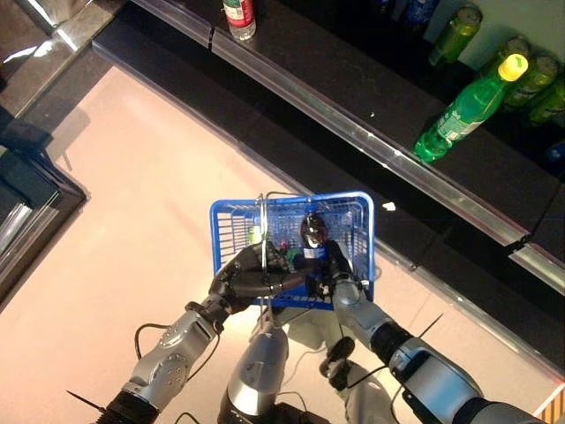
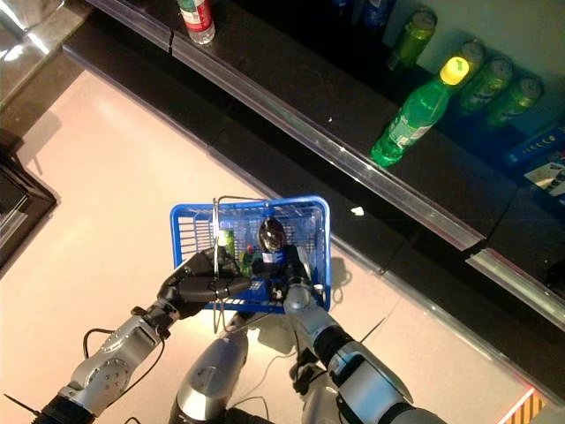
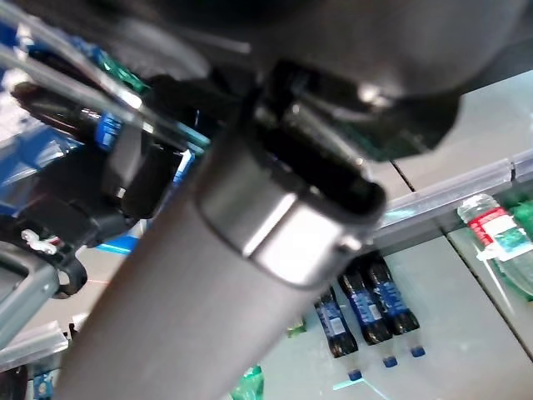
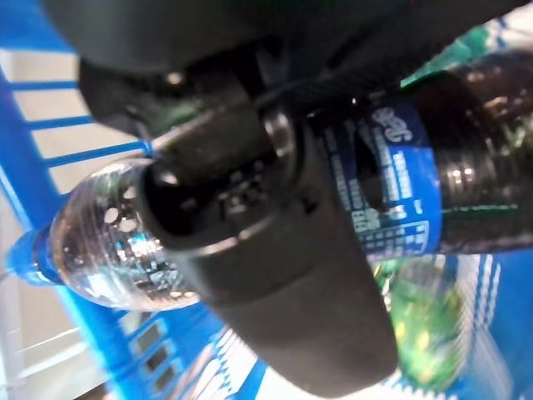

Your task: Pick up the drink and place into the basket.

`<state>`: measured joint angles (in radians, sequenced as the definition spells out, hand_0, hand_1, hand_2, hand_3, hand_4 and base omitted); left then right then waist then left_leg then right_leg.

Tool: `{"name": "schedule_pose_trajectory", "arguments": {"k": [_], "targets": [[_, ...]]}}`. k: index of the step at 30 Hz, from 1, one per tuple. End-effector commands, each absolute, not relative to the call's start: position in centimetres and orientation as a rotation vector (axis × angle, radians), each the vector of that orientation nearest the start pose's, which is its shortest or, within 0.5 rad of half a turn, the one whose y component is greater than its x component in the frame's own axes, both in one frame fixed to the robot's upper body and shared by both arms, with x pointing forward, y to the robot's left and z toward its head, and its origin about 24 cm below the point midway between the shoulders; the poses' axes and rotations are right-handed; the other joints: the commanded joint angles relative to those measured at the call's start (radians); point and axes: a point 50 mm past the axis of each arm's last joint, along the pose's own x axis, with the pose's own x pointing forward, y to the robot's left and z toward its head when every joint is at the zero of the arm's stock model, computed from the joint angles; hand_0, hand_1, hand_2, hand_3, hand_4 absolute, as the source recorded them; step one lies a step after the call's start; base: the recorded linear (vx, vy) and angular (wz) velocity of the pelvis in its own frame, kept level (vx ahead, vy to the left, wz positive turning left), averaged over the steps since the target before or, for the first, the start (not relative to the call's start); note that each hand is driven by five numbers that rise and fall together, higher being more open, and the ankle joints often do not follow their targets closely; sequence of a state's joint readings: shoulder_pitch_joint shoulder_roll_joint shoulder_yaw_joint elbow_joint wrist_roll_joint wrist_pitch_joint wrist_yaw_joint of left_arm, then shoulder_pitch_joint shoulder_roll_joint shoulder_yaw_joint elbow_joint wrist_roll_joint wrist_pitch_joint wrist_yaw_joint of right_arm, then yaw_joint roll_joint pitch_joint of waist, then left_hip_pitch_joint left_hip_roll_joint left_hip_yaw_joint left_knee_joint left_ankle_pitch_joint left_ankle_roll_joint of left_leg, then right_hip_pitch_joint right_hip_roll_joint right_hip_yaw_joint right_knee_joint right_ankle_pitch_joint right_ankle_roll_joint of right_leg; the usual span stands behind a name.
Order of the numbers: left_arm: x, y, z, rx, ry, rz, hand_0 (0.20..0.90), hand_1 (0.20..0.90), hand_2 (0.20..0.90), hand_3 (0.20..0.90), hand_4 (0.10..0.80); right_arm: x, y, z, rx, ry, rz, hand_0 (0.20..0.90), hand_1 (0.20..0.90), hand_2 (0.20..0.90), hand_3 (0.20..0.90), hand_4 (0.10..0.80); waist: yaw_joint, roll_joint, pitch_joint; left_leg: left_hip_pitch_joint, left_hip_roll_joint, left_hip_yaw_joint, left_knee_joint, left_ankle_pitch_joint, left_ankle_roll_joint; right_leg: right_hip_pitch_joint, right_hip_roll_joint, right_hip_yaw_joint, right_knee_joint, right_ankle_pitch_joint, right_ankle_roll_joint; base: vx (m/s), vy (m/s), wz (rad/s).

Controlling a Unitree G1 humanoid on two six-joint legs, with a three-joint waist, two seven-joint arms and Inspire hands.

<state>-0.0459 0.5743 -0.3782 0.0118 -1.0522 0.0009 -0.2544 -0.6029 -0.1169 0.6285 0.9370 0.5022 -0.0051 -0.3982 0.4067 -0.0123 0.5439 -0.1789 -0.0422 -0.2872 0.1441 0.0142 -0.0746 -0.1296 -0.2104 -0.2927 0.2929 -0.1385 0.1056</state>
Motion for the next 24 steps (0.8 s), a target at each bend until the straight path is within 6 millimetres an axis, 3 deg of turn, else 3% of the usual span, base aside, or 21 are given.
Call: {"name": "schedule_pose_trajectory", "arguments": {"k": [1, 7, 15, 24], "targets": [[21.4, 11.2, 21.0, -0.542, -0.675, -1.129, 0.3, 0.3, 0.3, 0.2, 0.1, 33.5, -5.3, 1.0, 0.041, 0.356, 0.118, 0.3, 0.3, 0.3, 0.2, 0.1, 0.001, 0.046, -0.036, -0.054, -0.051, 0.004, 0.116, -0.011, 0.061, 0.042, 0.008, 0.002, -0.031, 0.098, -0.064, -0.009, -0.038, 0.01], [21.3, 10.8, 21.7, -0.534, -0.657, -1.18, 0.3, 0.3, 0.3, 0.2, 0.1, 34.6, -6.4, 0.9, 0.316, 0.463, 0.083, 0.3, 0.3, 0.3, 0.2, 0.1, 0.015, 0.041, -0.024, -0.062, -0.052, -0.002, 0.106, -0.005, 0.064, 0.034, 0.014, -0.002, -0.034, 0.106, -0.064, 0.0, -0.039, 0.02], [21.1, 10.8, 21.8, -0.546, -0.62, -1.227, 0.3, 0.3, 0.3, 0.2, 0.1, 34.3, -6.5, 0.0, 0.814, 0.619, 0.114, 0.3, 0.3, 0.3, 0.2, 0.1, 0.024, 0.048, -0.024, -0.056, -0.048, -0.001, 0.097, 0.0, 0.068, 0.033, 0.009, -0.012, -0.032, 0.112, -0.06, 0.006, 0.001, 0.04], [21.0, 11.8, 21.7, -0.557, -0.63, -1.209, 0.3, 0.3, 0.3, 0.2, 0.1, 34.4, -6.7, 0.2, 1.159, 0.683, 0.067, 0.3, 0.3, 0.3, 0.2, 0.1, 0.019, 0.065, -0.024, -0.069, -0.051, 0.008, 0.11, -0.004, 0.075, 0.011, -0.004, -0.008, -0.011, 0.116, -0.052, 0.011, 0.029, 0.03]]}}
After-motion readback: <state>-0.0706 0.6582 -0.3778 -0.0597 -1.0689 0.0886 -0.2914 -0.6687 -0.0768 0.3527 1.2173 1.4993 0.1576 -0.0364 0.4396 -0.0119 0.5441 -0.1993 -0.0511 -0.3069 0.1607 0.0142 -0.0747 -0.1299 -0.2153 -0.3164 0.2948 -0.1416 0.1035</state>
